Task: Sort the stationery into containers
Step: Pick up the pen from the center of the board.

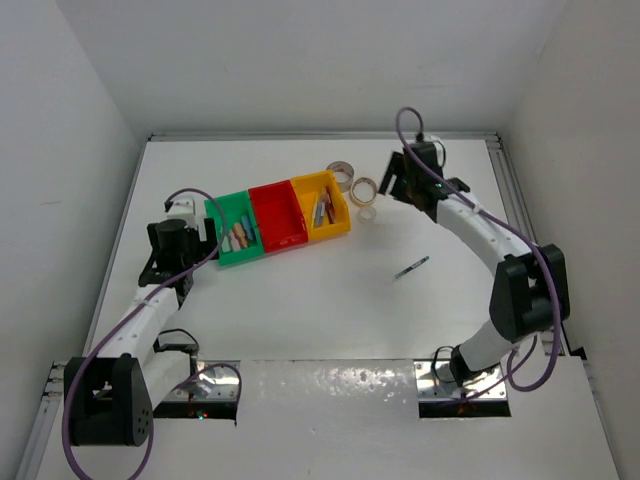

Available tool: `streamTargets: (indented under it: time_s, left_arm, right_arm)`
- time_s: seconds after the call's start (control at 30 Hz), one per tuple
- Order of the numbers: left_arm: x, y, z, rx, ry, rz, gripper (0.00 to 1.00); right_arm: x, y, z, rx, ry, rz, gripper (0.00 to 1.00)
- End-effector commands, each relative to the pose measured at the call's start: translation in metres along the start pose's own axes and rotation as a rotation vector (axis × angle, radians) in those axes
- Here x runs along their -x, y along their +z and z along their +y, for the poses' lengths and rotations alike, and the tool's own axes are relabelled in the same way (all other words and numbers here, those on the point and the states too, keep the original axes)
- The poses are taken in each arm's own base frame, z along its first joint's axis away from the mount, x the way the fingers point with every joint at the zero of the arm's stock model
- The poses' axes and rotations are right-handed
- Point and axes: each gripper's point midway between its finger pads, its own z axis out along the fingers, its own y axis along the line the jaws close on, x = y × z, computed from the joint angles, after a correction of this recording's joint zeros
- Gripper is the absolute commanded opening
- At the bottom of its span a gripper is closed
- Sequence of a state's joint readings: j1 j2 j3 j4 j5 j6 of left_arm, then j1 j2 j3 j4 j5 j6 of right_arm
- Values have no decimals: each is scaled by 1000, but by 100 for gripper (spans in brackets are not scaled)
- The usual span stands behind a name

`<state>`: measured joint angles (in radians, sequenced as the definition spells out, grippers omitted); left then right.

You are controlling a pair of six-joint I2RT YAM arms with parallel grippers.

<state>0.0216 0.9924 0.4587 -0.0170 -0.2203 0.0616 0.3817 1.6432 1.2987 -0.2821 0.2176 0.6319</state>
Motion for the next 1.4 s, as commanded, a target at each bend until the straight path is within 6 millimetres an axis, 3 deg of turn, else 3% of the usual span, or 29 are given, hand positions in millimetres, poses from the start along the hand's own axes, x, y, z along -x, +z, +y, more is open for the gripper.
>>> streamTargets:
  time_s: [0.0,0.03,0.07,0.17,0.53,0.63,0.83,0.97,1.13,1.17,1.2,1.37]
  left_arm:
    - [16,-1,1,-5,-37,-67,100]
    - [15,0,1,-7,-35,-64,100]
    - [14,0,0,-8,-35,-63,100]
    - [15,0,-1,-16,-39,-66,100]
    - [17,-2,2,-1,-37,-72,100]
    - [18,-1,2,1,-38,-73,100]
    - [16,0,0,-10,-37,-70,100]
    - [17,-1,1,-9,-36,-72,100]
    - [15,0,3,1,-35,-73,100]
    - [14,0,2,-3,-37,-72,100]
    - [15,0,1,-6,-37,-73,100]
    - [15,0,-1,-19,-36,-75,100]
  right_arm:
    - [-83,6,-81,-225,232,171,72]
    - [-90,6,-89,-240,273,175,75]
    - [-110,4,-101,-267,280,208,75]
    - [-131,2,-114,-316,308,245,74]
    - [-182,2,-131,-410,377,346,66]
    - [-183,-1,-132,-417,355,343,66]
    - [-147,1,-121,-371,247,260,65]
    - [-129,-9,-120,-394,191,247,65]
    - [-147,-36,-125,-410,334,236,65]
    - [-141,-38,-120,-386,399,193,65]
    - [-155,-40,-126,-398,414,209,65]
    - [-167,-33,-125,-401,474,239,65]
